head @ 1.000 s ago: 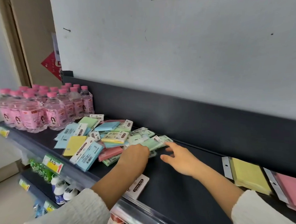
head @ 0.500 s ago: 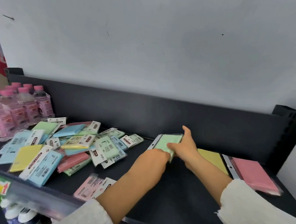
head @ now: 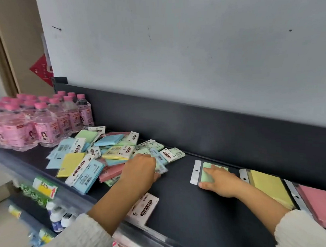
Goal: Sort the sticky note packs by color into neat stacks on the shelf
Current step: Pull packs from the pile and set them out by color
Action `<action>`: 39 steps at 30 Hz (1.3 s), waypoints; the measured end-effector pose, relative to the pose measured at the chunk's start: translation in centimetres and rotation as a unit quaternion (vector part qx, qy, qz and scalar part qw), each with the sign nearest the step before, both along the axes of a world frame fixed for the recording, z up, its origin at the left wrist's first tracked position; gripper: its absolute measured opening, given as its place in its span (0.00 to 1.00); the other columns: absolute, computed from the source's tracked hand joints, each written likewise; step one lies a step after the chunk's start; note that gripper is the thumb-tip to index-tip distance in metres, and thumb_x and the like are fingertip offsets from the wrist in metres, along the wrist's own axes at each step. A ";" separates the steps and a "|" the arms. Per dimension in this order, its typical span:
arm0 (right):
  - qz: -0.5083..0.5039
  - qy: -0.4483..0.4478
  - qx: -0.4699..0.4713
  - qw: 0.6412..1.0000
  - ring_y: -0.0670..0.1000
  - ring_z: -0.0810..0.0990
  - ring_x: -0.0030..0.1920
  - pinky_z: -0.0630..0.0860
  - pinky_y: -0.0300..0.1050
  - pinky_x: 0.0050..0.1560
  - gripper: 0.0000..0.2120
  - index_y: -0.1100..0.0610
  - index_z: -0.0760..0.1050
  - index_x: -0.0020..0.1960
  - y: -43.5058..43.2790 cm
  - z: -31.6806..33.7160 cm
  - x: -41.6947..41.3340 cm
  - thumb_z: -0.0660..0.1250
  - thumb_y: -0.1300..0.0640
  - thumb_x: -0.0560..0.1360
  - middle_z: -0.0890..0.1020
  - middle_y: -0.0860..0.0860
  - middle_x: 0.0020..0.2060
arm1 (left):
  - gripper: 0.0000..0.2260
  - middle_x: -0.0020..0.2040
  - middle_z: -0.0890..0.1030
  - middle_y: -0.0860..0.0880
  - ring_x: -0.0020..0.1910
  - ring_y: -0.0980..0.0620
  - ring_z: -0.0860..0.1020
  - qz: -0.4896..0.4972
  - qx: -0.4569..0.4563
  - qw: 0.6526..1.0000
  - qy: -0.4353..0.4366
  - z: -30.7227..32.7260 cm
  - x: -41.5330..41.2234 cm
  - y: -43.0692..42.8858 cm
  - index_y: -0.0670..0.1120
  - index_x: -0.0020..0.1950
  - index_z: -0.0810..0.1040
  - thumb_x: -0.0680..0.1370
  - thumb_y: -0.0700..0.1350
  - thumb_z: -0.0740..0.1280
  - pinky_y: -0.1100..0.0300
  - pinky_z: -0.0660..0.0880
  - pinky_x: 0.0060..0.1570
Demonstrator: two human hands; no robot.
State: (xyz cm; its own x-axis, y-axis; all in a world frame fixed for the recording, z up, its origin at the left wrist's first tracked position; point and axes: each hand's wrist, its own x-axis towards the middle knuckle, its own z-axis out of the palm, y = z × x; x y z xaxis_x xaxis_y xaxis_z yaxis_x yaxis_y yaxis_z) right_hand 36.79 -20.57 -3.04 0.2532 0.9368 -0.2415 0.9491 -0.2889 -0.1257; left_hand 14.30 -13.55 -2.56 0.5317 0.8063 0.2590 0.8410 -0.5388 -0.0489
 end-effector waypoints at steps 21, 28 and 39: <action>0.058 0.194 0.133 0.970 0.47 0.69 0.68 0.65 0.40 0.66 0.24 0.50 0.63 0.72 -0.6 1.7 -3.9 0.64 0.50 0.77 0.70 0.47 0.69 | 0.21 0.56 0.77 0.47 0.56 0.47 0.75 0.002 0.043 0.992 0.120 -0.4 -0.8 1.8 0.45 0.59 0.76 0.78 0.60 0.60 0.55 0.71 0.51; 0.055 0.215 0.145 0.964 0.44 0.73 0.61 0.68 0.38 0.62 0.21 0.49 0.67 0.70 -2.1 1.6 -3.2 0.64 0.53 0.78 0.73 0.45 0.65 | 0.15 0.52 0.79 0.46 0.51 0.48 0.77 0.001 0.000 0.994 0.112 0.4 -0.6 2.2 0.44 0.54 0.77 0.78 0.54 0.63 0.57 0.73 0.50; 0.032 0.247 0.232 0.940 0.42 0.76 0.54 0.72 0.33 0.52 0.17 0.50 0.71 0.66 -4.0 3.3 -1.5 0.64 0.57 0.77 0.77 0.45 0.60 | 0.07 0.43 0.82 0.44 0.45 0.45 0.80 0.002 0.022 0.988 -0.155 5.2 0.3 0.1 0.41 0.49 0.78 0.76 0.41 0.63 0.56 0.73 0.43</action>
State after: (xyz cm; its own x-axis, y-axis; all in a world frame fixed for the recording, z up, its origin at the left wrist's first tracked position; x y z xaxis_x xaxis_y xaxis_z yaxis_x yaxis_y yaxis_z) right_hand 35.28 -24.59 0.30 0.1563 0.9799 0.1240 0.7555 -0.0378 -0.6541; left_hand 14.56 -13.50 2.67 0.4182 0.7928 0.4434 0.8218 -0.5382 0.1872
